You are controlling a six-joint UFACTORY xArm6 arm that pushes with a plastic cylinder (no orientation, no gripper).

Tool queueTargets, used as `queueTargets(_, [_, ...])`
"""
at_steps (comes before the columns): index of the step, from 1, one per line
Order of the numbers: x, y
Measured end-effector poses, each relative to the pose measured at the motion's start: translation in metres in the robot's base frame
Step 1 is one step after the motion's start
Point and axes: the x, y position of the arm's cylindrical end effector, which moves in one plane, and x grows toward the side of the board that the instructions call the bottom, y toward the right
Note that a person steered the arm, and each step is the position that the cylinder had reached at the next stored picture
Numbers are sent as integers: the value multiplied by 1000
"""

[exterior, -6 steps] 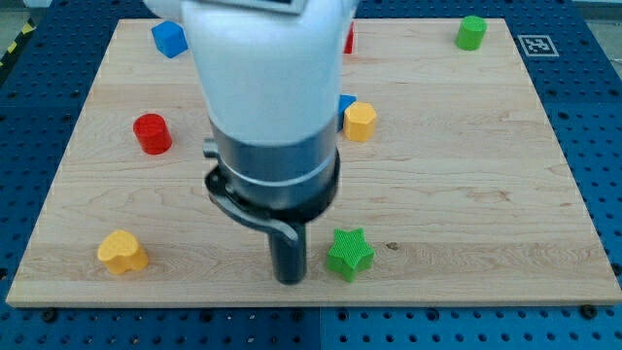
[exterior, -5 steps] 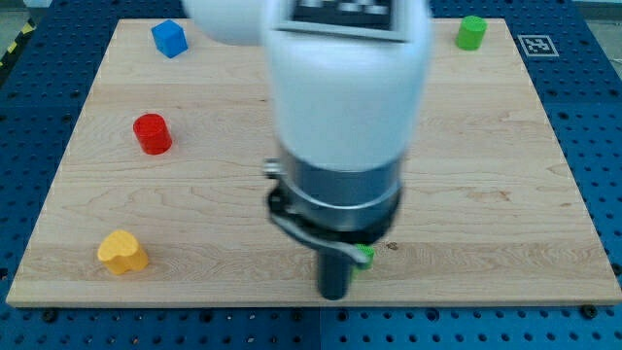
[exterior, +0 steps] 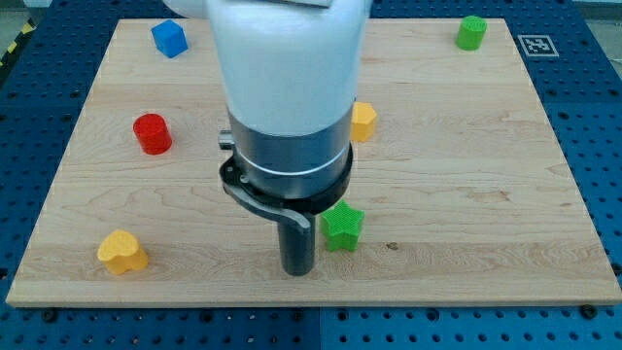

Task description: Push green star to center right

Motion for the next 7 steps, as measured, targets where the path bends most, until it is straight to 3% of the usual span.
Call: queueTargets(7, [-46,61])
